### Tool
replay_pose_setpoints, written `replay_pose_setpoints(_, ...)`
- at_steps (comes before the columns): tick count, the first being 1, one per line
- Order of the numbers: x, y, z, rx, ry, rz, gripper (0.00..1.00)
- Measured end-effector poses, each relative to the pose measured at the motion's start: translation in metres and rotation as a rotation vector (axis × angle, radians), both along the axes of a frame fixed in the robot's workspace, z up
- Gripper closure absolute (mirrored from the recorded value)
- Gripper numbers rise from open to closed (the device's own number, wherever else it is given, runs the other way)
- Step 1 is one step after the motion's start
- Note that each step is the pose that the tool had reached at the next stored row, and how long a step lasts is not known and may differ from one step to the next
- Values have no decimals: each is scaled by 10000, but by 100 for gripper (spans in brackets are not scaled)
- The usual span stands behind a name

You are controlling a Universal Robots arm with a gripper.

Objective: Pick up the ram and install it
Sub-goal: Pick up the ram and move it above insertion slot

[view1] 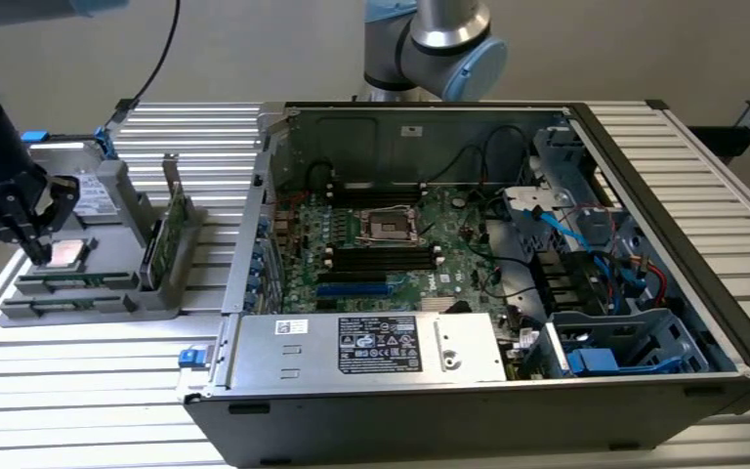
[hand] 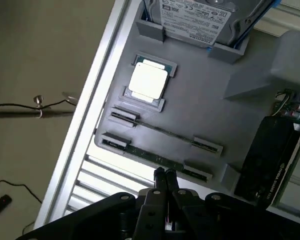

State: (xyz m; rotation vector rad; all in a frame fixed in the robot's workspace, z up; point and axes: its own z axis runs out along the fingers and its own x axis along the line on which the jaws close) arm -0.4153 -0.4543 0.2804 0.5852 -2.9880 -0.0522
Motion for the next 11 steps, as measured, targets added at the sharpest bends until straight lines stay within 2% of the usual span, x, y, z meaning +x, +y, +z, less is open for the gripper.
replay_pose_setpoints(11,0,0,0,96,0,1843,90)
